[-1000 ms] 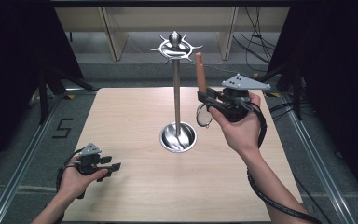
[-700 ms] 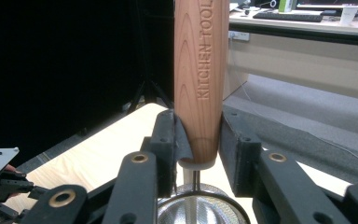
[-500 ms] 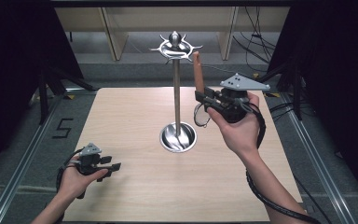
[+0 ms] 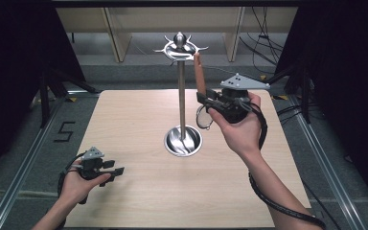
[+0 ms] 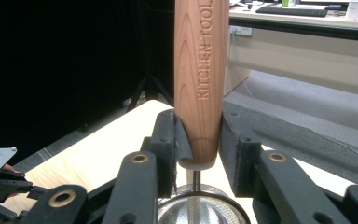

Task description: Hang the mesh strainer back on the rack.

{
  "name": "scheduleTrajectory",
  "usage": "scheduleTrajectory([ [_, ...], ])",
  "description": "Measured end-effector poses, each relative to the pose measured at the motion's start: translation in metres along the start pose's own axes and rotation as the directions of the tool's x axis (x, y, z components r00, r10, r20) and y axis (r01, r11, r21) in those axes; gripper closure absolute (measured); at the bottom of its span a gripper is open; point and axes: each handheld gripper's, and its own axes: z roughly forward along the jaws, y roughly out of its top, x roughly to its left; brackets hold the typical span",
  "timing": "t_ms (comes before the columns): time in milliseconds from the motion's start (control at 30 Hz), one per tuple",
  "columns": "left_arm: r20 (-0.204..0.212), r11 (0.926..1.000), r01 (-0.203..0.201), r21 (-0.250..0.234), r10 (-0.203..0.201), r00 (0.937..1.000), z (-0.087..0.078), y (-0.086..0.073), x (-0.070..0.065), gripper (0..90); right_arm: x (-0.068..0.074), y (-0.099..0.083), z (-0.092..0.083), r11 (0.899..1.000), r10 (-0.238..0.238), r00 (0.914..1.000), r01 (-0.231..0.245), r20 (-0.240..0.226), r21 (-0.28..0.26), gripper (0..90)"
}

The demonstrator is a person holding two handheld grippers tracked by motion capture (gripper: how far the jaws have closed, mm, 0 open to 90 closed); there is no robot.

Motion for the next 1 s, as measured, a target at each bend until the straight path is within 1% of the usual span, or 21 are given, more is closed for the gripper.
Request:
scheduleTrajectory([
  [33, -0.002, 1.0, 0.001, 0.0, -0.001, 1.0, 0.0, 0.0, 0.0, 44.5, 0.001, 0.0, 0.0, 1.0, 0.012, 0.9999, -0.012, 0.006, 0.015, 69.3],
  [100, -0.002, 1.0, 0.001, 0.001, -0.001, 1.0, 0.0, 0.0, 0.0, 44.5, 0.0, 0.0, 0.003, 1.0, -0.006, 1.0, 0.006, 0.003, 0.01, 69.2],
  [133, -0.001, 1.0, 0.001, 0.001, -0.001, 1.0, 0.0, 0.0, 0.0, 44.5, 0.001, 0.0, 0.004, 1.0, 0.006, 0.9999, -0.006, 0.01, 0.016, 69.2],
  [200, -0.001, 1.0, 0.001, 0.002, -0.001, 1.0, 0.0, 0.0, 0.0, 44.5, 0.0, 0.0, 0.007, 1.0, -0.007, 1.0, 0.007, 0.002, 0.016, 69.2],
  [233, -0.001, 1.0, -0.001, 0.001, 0.001, 1.0, 0.0, 0.0, 0.0, 44.5, 0.002, 0.0, 0.008, 0.999, 0.02, 0.9998, -0.02, 0.002, 0.03, 69.2],
  [267, -0.001, 1.0, -0.003, 0.003, 0.003, 1.0, -0.001, 0.0, 0.0, 44.5, 0.001, 0.0, 0.01, 0.999, 0.008, 1.0, -0.008, 0.001, 0.032, 69.1],
  [333, -0.001, 1.0, -0.005, 0.004, 0.005, 1.0, -0.001, 0.0, 0.001, 44.5, 0.002, 0.0, 0.012, 1.0, 0.008, 0.9999, -0.008, 0.007, 0.023, 69.0],
  [400, -0.004, 1.0, -0.003, 0.002, 0.003, 1.0, -0.001, 0.0, 0.001, 44.5, 0.001, 0.0, 0.013, 0.999, 0.009, 0.9999, -0.009, 0.004, 0.033, 68.9],
  [433, 0.001, 1.0, -0.003, 0.007, 0.003, 1.0, -0.001, 0.0, 0.001, 44.5, 0.0, -0.001, 0.015, 0.999, -0.006, 1.0, 0.006, 0.001, 0.033, 68.8],
  [467, 0.0, 1.0, -0.002, 0.006, 0.002, 1.0, -0.001, 0.0, 0.001, 44.5, 0.001, -0.002, 0.015, 0.999, -0.003, 1.0, 0.002, 0.005, 0.032, 68.5],
  [500, 0.0, 1.0, -0.002, 0.006, 0.002, 1.0, -0.001, 0.0, 0.001, 44.5, 0.001, -0.002, 0.016, 0.999, 0.015, 0.9999, -0.015, 0.0, 0.044, 68.0],
  [567, 0.002, 1.0, -0.001, 0.01, 0.001, 1.0, -0.002, 0.0, 0.001, 44.5, 0.001, -0.003, 0.016, 0.999, 0.013, 0.9999, -0.013, -0.002, 0.038, 66.9],
  [600, 0.001, 1.0, -0.002, 0.009, 0.002, 1.0, -0.002, 0.0, 0.001, 44.5, 0.0, -0.003, 0.016, 1.0, -0.005, 1.0, 0.005, -0.003, 0.03, 66.5],
  [633, 0.002, 0.9999, 0.008, 0.01, -0.008, 1.0, -0.002, 0.0, 0.001, 44.5, 0.0, -0.003, 0.016, 1.0, -0.006, 1.0, 0.006, -0.003, 0.025, 65.4],
  [667, 0.001, 0.9999, -0.003, 0.01, 0.003, 1.0, -0.002, 0.0, 0.001, 44.5, 0.0, -0.003, 0.015, 1.0, -0.002, 1.0, 0.002, -0.003, 0.022, 63.9],
  [700, 0.001, 1.0, -0.002, 0.009, 0.002, 1.0, -0.002, 0.0, 0.001, 44.5, 0.0, -0.003, 0.015, 1.0, -0.012, 0.9999, 0.012, -0.005, 0.014, 62.4],
  [733, 0.001, 1.0, -0.002, 0.009, 0.002, 1.0, -0.002, 0.0, 0.001, 44.5, 0.0, -0.003, 0.013, 1.0, -0.008, 1.0, 0.008, 0.003, 0.012, 60.8],
  [867, 0.001, 1.0, -0.002, 0.01, 0.002, 1.0, -0.002, 0.0, 0.001, 44.5, -0.003, -0.004, 0.008, 1.0, -0.027, 0.9996, 0.027, 0.004, -0.005, 54.1],
  [933, 0.0, 0.9999, -0.003, 0.011, 0.003, 1.0, -0.002, 0.0, 0.001, 44.5, -0.005, -0.006, 0.004, 1.0, -0.02, 0.9998, 0.02, 0.007, -0.003, 51.7],
  [967, 0.0, 0.9999, -0.003, 0.01, 0.003, 1.0, -0.002, 0.0, 0.001, 44.5, -0.007, -0.007, 0.003, 1.0, -0.027, 0.9996, 0.027, 0.004, -0.005, 50.8],
  [1000, -0.001, 0.9999, -0.003, 0.011, 0.003, 1.0, -0.002, 0.0, 0.001, 44.5, -0.009, -0.01, -0.001, 1.0, -0.018, 0.9997, 0.018, 0.015, 0.003, 49.5],
])
